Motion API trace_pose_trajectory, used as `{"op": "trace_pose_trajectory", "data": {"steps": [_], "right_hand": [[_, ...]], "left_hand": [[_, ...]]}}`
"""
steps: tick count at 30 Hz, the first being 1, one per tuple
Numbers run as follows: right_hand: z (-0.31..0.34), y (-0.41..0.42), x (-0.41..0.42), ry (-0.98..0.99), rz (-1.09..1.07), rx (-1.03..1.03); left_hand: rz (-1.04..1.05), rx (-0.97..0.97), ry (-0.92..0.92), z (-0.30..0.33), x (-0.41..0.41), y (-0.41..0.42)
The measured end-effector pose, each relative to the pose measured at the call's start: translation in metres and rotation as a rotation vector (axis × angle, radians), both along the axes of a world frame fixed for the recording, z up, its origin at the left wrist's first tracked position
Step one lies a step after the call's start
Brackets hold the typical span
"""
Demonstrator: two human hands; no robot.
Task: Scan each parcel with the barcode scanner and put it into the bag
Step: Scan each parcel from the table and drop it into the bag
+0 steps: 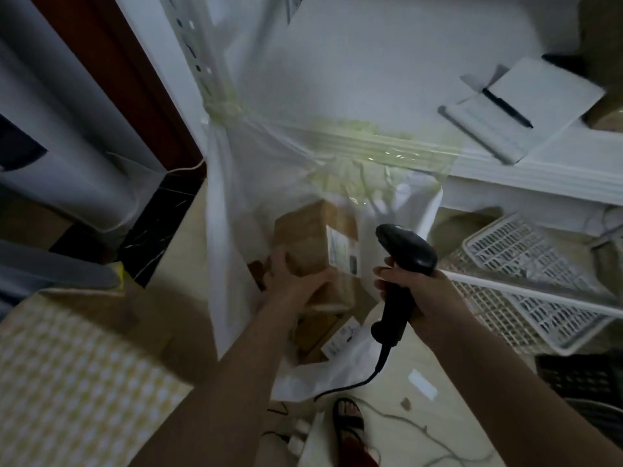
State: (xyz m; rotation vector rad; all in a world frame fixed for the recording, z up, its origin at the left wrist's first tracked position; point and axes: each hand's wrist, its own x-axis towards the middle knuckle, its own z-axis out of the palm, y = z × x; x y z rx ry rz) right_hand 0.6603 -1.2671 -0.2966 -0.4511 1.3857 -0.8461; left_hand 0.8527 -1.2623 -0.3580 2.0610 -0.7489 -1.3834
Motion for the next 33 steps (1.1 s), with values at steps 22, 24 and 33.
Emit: {"op": "trace_pose_trajectory", "data": {"steps": [22,24,33], "right_hand": [[0.009,-0.005,0.051,0.136,0.624,0.029],[0.018,0.011,0.071,0.122,0.726,0.033],[0.06,0.155,0.2,0.139,1.201,-0.103]], "left_hand": [[-0.407,0.101,-0.82,0.017,0.029,0.045],[-0.346,0.072,-0.844,0.031,0.044,0.07],[0.02,0.265,-0.898,0.09,0.136,0.283]]}}
